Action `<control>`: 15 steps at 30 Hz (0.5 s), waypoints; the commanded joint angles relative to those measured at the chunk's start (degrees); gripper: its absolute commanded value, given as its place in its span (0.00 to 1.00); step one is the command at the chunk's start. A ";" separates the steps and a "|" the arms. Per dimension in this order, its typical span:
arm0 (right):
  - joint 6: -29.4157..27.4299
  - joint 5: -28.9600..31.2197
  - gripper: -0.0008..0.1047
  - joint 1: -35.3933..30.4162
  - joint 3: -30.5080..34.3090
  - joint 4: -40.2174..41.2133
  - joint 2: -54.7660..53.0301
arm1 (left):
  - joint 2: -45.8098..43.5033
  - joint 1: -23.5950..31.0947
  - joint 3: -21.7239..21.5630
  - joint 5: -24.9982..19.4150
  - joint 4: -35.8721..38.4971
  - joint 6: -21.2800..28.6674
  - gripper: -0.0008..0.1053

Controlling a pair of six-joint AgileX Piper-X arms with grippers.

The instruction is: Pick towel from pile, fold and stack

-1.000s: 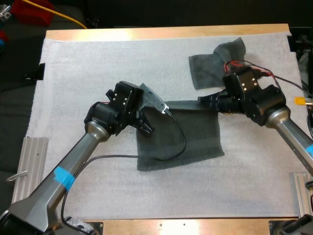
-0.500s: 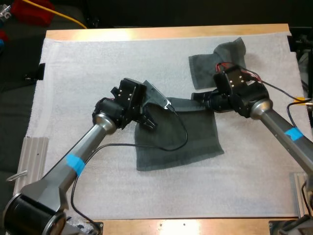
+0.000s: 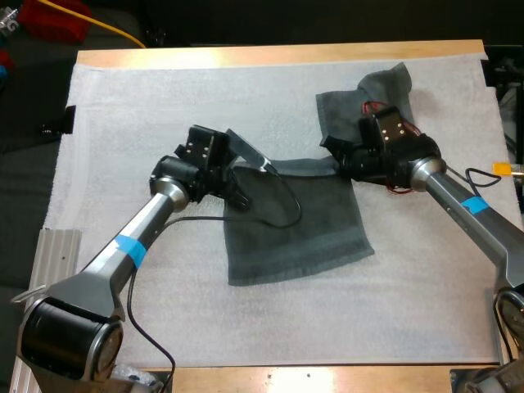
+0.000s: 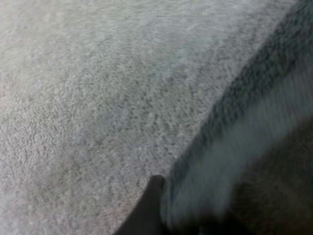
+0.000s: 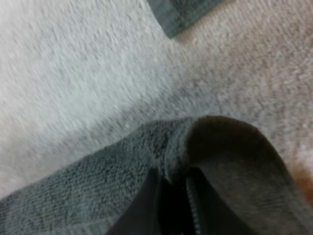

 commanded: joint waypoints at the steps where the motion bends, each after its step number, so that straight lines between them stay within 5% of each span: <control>1: 1.73 -0.91 0.01 -0.19 -0.32 -1.63 -0.04 | -0.42 0.46 -0.23 1.63 -0.65 -0.45 0.30; 2: 2.45 -0.91 0.02 -0.19 -0.32 -2.14 0.01 | -0.42 0.62 -0.23 2.01 -0.71 -0.45 0.38; 4: 4.76 -1.04 0.09 -0.19 -0.32 -3.98 -0.03 | -0.42 1.09 -0.23 2.84 -0.76 -0.45 0.70; 10: 6.54 -6.76 0.50 -0.19 -0.32 -14.68 -0.03 | -0.56 1.08 -0.44 2.48 0.81 -0.61 0.65; 15: 4.59 -10.55 0.62 -0.19 -0.32 -19.15 -0.33 | -2.59 1.08 -0.44 2.49 2.91 -2.91 0.67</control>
